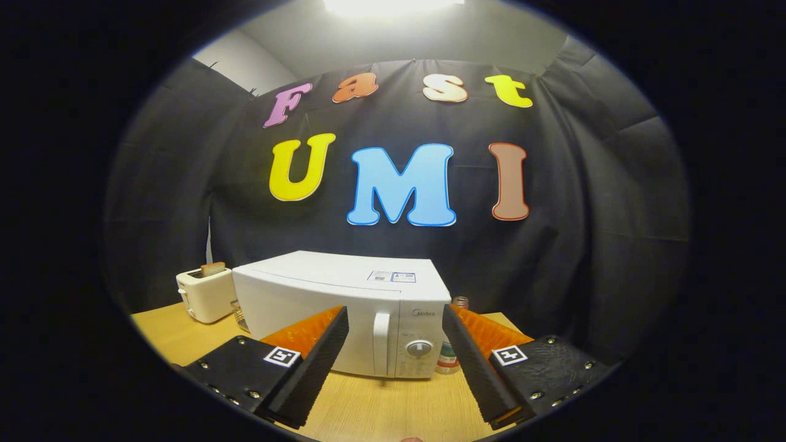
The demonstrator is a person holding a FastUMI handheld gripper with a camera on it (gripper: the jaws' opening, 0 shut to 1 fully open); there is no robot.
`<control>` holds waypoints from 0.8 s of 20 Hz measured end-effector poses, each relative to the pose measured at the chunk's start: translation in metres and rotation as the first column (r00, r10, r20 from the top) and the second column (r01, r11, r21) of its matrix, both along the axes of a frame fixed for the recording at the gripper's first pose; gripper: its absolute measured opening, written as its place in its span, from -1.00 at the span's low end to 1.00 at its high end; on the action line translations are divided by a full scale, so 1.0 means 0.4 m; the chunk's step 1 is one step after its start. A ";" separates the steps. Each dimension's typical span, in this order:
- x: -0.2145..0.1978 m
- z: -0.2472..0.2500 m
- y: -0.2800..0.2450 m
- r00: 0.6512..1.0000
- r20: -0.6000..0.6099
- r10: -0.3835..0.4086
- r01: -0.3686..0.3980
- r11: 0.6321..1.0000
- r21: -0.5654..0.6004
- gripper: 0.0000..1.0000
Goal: Open the microwave, put the food inside, and close the microwave door.
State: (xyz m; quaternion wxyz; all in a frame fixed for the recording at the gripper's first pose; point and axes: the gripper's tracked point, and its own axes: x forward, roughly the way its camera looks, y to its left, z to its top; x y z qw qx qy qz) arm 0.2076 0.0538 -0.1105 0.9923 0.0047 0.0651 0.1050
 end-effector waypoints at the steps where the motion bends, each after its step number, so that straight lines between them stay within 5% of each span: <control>1: 0.025 -0.015 0.006 1.000 -0.005 0.000 0.000 1.000 -0.003 0.96; 16: 0.190 -0.297 0.071 0.965 -0.262 0.002 0.012 0.999 0.051 0.96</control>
